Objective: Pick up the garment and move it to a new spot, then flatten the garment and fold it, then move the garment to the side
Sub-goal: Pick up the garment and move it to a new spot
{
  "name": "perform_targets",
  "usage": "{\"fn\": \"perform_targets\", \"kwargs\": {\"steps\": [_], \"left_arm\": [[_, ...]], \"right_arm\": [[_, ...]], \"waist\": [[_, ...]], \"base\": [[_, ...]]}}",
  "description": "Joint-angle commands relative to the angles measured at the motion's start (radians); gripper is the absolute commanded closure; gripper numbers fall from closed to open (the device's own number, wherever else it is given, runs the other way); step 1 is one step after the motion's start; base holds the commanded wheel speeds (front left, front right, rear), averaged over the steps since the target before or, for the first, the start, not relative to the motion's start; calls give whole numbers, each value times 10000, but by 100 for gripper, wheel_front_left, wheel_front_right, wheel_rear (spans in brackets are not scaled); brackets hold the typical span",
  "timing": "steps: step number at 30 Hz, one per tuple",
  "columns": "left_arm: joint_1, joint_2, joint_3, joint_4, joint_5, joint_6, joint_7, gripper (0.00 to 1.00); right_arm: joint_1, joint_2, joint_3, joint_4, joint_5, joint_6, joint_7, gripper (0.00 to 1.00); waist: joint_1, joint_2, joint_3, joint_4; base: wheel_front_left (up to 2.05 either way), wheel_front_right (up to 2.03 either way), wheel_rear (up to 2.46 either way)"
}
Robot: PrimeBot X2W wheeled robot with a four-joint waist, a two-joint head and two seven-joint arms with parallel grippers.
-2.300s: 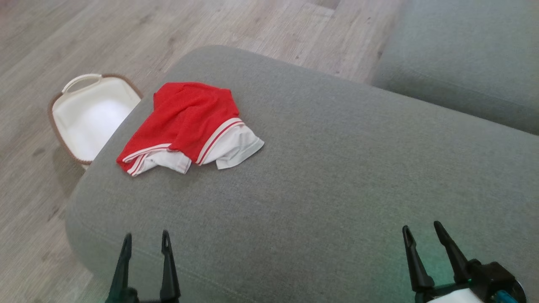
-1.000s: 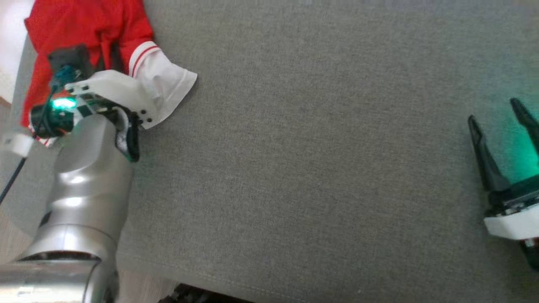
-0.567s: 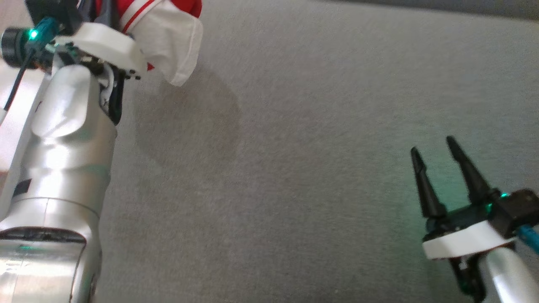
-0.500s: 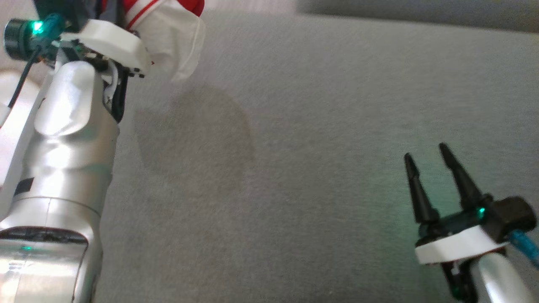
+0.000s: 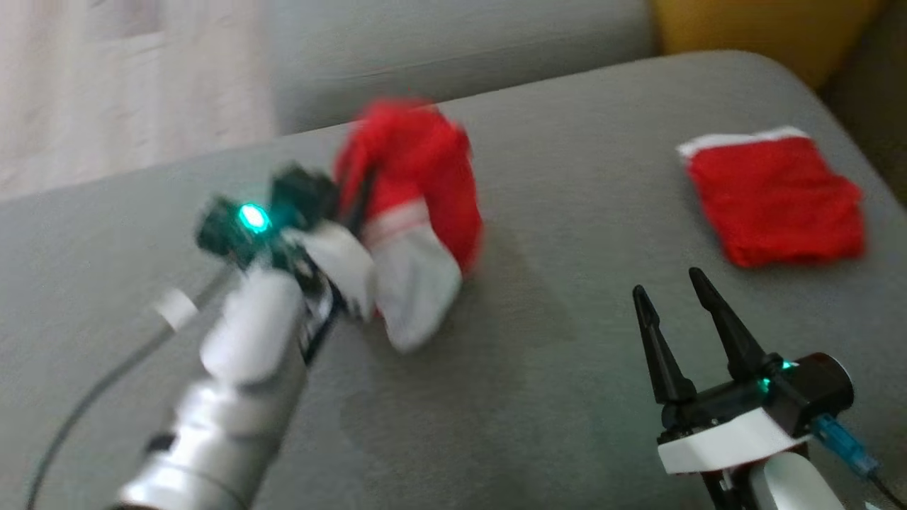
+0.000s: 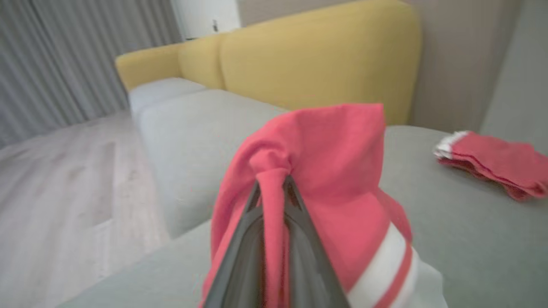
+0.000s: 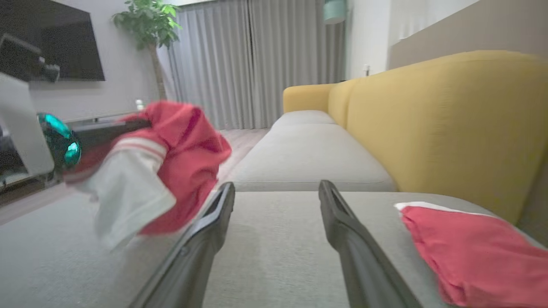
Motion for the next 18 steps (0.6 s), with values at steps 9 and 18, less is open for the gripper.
{"fn": "perform_targets", "kwargs": {"steps": [9, 18], "left_arm": [[972, -156, -1392, -23, -737, 424, -732, 0], [1859, -162, -3015, -1905, -2029, 2425, -1718, 0]], "right_arm": [[-439, -12, 123, -479, 247, -7, -55, 0], [-113, 103, -344, 10, 196, -7, -55, 0]], "waist": [[2, 0, 1369, -1559], [2, 0, 416, -425]], "base": [[0, 0, 0], [0, 0, 0]]}}
